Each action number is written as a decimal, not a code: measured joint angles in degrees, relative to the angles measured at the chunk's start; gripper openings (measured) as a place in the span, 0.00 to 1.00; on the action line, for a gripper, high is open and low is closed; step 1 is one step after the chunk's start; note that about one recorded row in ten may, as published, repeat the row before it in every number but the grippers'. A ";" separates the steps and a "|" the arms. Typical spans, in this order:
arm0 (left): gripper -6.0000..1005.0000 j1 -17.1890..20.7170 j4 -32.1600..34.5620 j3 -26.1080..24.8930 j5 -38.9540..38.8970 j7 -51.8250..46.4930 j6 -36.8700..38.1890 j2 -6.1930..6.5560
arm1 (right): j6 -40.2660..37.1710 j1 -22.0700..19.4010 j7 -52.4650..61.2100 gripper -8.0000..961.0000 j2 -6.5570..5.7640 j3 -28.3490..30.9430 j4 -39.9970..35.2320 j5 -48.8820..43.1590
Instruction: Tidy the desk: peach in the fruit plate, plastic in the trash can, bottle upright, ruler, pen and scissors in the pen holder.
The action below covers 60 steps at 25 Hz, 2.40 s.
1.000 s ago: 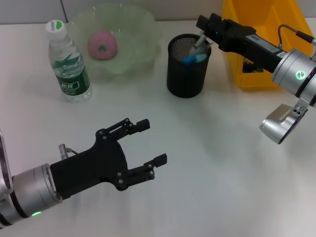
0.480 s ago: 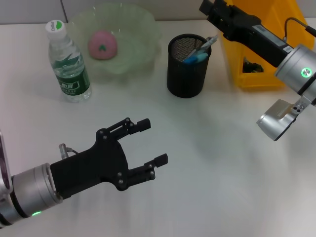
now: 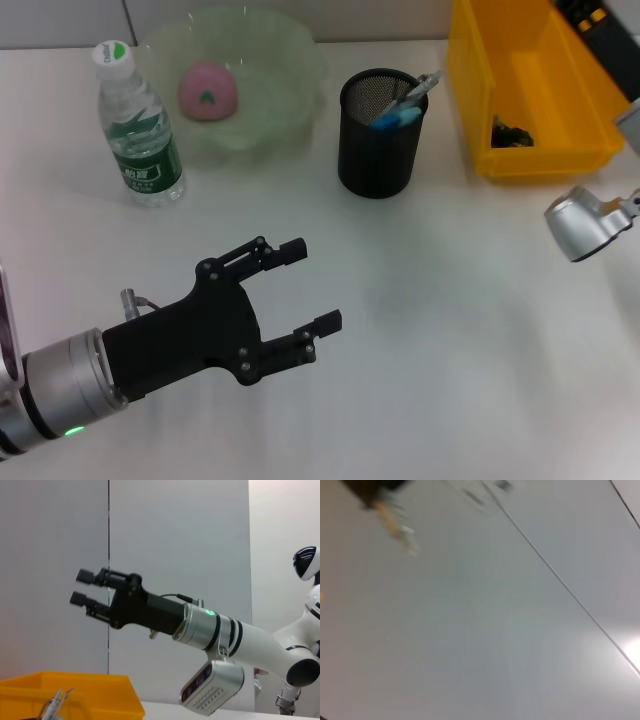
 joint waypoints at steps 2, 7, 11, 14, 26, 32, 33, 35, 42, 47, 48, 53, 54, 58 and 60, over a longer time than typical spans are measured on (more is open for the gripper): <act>0.77 -0.11 0.00 0.00 0.00 -0.15 0.00 0.02 | -2.39 -0.29 3.57 0.61 0.00 0.12 0.34 1.82; 0.77 -0.20 0.00 -0.15 0.00 -0.19 0.22 0.12 | -8.45 0.04 14.01 0.63 0.00 -0.04 3.62 9.16; 0.77 -0.24 0.00 -0.05 -0.01 -0.22 0.29 0.12 | -13.96 -0.41 30.04 0.80 0.00 0.25 4.82 16.14; 0.77 -0.27 0.00 -0.04 0.03 -0.24 0.14 0.08 | -15.85 -0.81 38.17 0.80 0.00 0.30 4.82 19.13; 0.77 -0.38 0.00 0.00 0.25 -0.51 0.39 0.03 | -10.27 -1.37 92.68 0.81 -0.22 0.15 4.05 27.44; 0.77 -0.37 0.00 0.00 0.30 -1.03 0.99 0.09 | -3.96 -1.36 118.90 0.81 -0.57 -1.19 2.31 24.88; 0.77 -0.37 0.00 0.00 0.30 -1.03 0.99 0.09 | -3.96 -1.36 118.90 0.81 -0.57 -1.19 2.31 24.88; 0.77 -0.46 0.00 0.00 0.20 -1.03 0.99 0.06 | -1.88 -1.55 126.68 0.81 -0.60 -1.32 0.78 22.47; 0.77 -1.52 1.27 0.00 0.13 -3.01 0.99 0.36 | 4.97 -4.94 155.44 0.82 -0.81 -0.91 -8.69 4.78; 0.78 -2.07 1.65 0.00 0.36 -3.32 1.02 0.39 | 4.06 -7.23 167.27 0.82 -1.24 -0.56 -13.16 -9.37; 0.78 -2.07 1.65 0.00 0.36 -3.32 1.02 0.39 | 4.06 -7.23 167.27 0.82 -1.24 -0.56 -13.16 -9.37; 0.78 -2.11 1.74 0.03 0.43 -3.65 0.70 0.42 | -2.30 -7.96 176.34 0.82 -2.71 4.60 -14.03 -28.54; 0.78 -2.12 1.99 0.08 0.48 -4.17 0.55 0.49 | -3.98 -8.14 177.57 0.82 -2.83 6.93 -13.93 -32.75; 0.78 -2.13 3.57 0.17 0.96 -6.87 -0.27 0.57 | -9.65 -10.42 179.03 0.82 -2.82 15.31 -14.27 -43.63; 0.78 -2.13 4.03 0.17 1.03 -7.69 -0.59 0.56 | -11.75 -11.77 178.26 0.83 -2.54 17.74 -15.00 -46.74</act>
